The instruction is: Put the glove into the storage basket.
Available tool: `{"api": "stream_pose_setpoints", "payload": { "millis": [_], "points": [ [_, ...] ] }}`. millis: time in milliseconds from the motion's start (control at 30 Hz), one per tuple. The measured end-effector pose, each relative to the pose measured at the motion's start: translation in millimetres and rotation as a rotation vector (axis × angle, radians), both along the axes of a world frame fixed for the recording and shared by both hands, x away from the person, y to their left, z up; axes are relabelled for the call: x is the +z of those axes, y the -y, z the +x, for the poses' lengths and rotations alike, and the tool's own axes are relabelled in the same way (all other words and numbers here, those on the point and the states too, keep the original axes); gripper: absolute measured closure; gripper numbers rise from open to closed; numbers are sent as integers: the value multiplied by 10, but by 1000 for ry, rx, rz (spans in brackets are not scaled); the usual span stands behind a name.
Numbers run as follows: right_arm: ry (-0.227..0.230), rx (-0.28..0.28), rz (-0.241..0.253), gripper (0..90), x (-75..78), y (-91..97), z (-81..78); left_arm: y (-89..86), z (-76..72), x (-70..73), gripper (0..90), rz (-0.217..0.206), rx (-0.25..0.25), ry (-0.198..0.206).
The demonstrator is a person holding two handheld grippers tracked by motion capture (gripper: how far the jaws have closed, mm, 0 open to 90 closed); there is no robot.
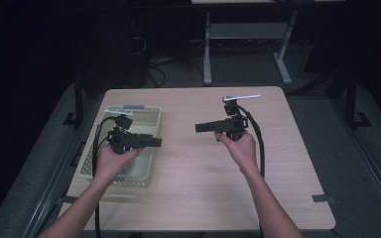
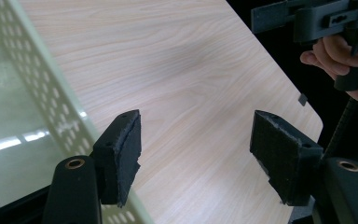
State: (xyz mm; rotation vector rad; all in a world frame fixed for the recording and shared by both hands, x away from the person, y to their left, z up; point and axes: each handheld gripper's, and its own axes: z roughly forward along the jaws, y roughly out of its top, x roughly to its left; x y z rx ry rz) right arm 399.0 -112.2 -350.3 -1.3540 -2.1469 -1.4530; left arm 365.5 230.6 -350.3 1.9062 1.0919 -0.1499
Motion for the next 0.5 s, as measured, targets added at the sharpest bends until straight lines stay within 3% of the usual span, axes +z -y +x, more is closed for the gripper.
{"api": "stream_pose_setpoints", "payload": {
  "millis": [500],
  "points": [
    [2,-34,-15,338,12,231,-36,202,-50,32,318,-11,-40,17]
  ]
}}
